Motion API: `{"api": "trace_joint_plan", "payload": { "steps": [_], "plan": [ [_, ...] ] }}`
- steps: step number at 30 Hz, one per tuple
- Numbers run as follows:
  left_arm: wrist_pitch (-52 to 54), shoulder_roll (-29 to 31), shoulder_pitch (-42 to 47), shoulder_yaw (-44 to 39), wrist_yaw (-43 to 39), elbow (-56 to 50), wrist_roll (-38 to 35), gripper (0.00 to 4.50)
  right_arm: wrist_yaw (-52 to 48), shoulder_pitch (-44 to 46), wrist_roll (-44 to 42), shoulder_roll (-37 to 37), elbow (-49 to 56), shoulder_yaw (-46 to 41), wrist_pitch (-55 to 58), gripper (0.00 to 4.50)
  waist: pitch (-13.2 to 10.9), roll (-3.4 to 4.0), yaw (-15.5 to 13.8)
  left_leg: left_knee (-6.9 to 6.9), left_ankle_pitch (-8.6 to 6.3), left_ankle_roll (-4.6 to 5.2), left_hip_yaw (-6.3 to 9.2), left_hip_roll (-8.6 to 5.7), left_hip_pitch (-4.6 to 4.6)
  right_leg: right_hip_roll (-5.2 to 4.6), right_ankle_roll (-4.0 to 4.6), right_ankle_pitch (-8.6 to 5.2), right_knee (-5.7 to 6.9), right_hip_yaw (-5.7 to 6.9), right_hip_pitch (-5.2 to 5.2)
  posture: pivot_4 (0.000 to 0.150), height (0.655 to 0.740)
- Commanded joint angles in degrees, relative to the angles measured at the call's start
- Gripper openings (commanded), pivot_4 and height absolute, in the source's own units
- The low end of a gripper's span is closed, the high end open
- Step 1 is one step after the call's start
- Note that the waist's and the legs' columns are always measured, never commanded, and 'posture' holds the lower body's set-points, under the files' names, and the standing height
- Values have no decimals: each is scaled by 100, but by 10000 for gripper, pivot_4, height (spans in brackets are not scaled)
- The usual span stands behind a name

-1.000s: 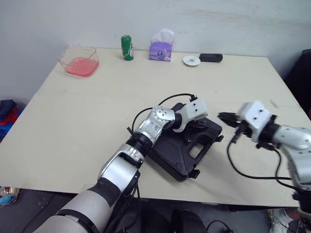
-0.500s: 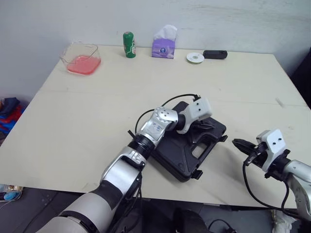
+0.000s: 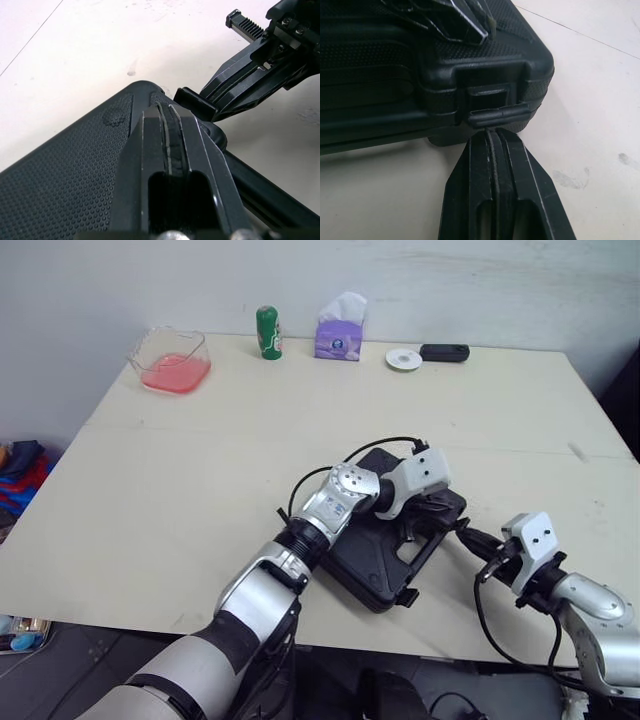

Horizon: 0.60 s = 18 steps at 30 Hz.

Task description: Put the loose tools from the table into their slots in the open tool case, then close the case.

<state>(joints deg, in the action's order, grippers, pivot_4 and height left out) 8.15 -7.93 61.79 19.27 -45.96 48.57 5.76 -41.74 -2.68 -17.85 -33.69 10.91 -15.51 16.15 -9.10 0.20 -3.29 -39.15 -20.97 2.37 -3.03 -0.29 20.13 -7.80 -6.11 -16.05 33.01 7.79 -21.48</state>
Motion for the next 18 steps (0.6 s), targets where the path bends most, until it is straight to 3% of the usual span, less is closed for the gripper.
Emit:
{"api": "trace_joint_plan", "payload": {
  "steps": [1,18],
  "plan": [
    [428,104,-518,561,61,803,581,135,26,91,-7,-51,183,-9,-204,0,4,-6,5,0,0,0,0,0,-1,0,0,0,0,0,1,1500,7400],
    [735,294,-679,607,39,735,594,135,-48,477,-100,-46,300,222,-7,0,44,-62,70,0,-5,-7,4,8,-12,-4,8,0,1,-4,6,1500,7400]
  ]
}}
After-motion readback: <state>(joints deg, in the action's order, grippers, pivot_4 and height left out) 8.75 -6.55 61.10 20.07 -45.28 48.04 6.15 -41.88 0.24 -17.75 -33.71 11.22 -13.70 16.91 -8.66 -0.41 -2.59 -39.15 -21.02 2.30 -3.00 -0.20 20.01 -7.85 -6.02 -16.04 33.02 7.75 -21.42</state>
